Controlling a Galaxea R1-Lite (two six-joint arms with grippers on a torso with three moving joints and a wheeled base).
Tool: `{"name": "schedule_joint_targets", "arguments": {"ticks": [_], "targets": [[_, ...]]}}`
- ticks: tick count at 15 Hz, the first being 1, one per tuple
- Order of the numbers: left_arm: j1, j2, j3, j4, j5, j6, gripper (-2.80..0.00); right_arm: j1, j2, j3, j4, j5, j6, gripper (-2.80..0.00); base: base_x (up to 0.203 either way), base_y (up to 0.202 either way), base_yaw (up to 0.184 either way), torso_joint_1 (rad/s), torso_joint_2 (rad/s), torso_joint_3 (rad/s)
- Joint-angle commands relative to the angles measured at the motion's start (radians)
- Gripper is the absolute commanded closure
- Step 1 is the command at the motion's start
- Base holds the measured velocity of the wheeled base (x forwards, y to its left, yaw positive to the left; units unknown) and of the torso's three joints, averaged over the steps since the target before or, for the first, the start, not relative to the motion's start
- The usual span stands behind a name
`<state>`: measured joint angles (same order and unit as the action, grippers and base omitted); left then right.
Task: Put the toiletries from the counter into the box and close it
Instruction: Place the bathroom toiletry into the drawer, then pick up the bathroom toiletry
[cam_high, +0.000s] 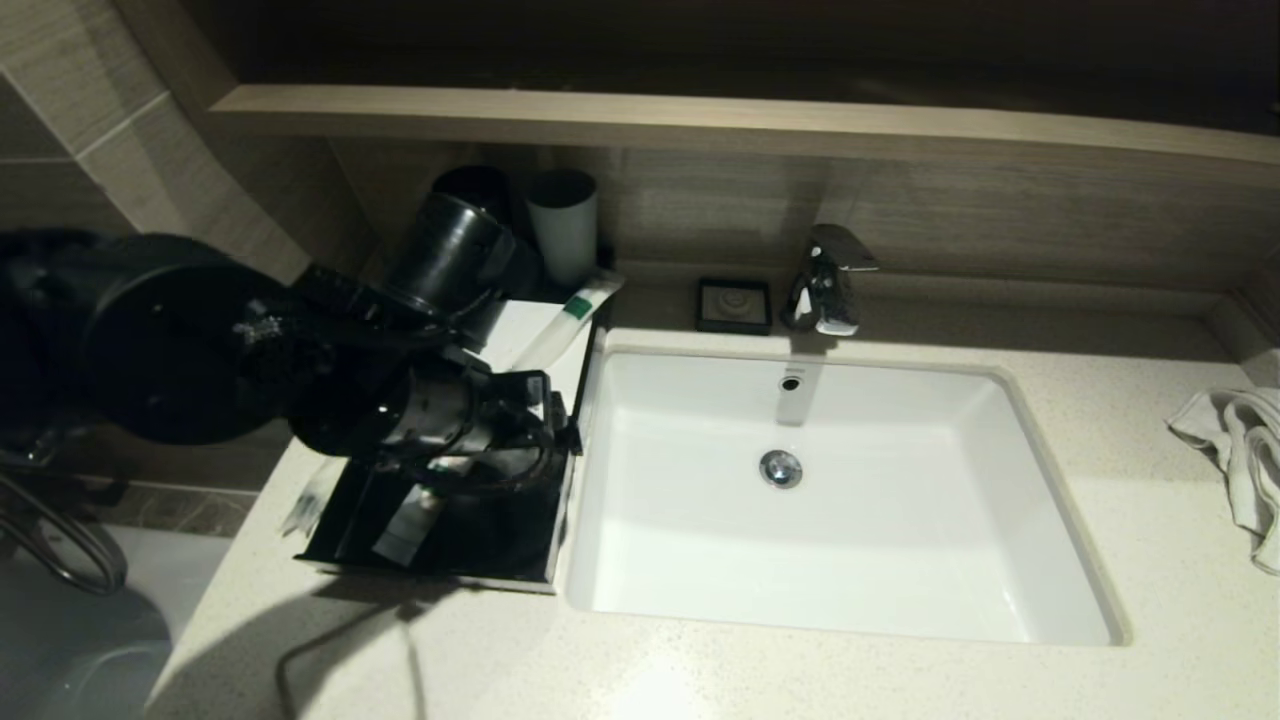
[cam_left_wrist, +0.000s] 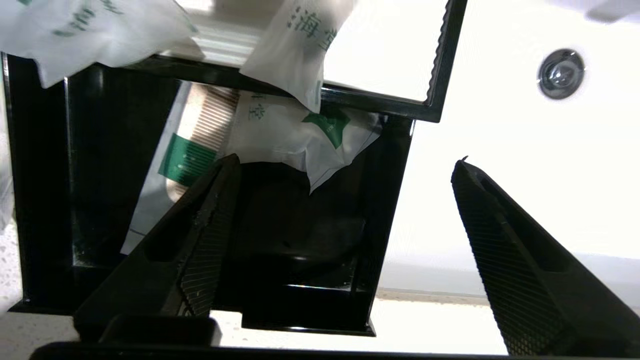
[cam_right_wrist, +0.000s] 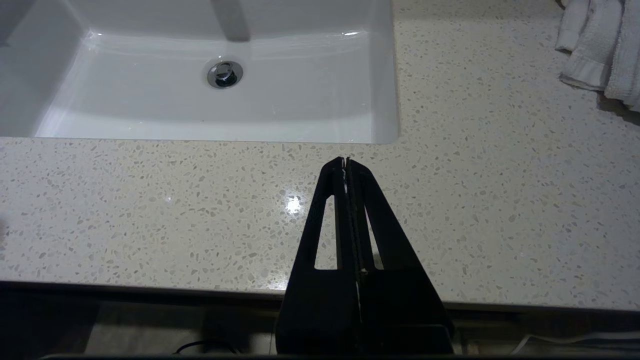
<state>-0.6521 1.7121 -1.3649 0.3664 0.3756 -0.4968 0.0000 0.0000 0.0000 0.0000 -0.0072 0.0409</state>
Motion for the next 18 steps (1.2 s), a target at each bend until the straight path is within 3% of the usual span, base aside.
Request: {"name": "schedule_joint_targets", "arguments": {"ticks": [1, 4, 13, 18], "targets": [[0.000, -0.041, -0.001, 0.003, 0.003, -0.002, 0.00, 0.000, 0.000, 0.000, 0.000, 0.000, 0.001, 0.00, 0.000, 0.000, 0.000, 0.000, 0.00, 0.000], [0.017, -0.057, -0.002, 0.003, 0.005, 0.008, 0.00, 0.000, 0.000, 0.000, 0.000, 0.000, 0.001, 0.00, 0.000, 0.000, 0.000, 0.000, 0.00, 0.000], [0.231, -0.060, -0.051, -0.009, 0.001, 0.103, 0.00, 0.000, 0.000, 0.000, 0.000, 0.000, 0.001, 0.00, 0.000, 0.000, 0.000, 0.000, 0.00, 0.000], [0.286, -0.001, -0.055, -0.020, -0.002, 0.121, 0.00, 0.000, 0.000, 0.000, 0.000, 0.000, 0.001, 0.00, 0.000, 0.000, 0.000, 0.000, 0.00, 0.000]]}}
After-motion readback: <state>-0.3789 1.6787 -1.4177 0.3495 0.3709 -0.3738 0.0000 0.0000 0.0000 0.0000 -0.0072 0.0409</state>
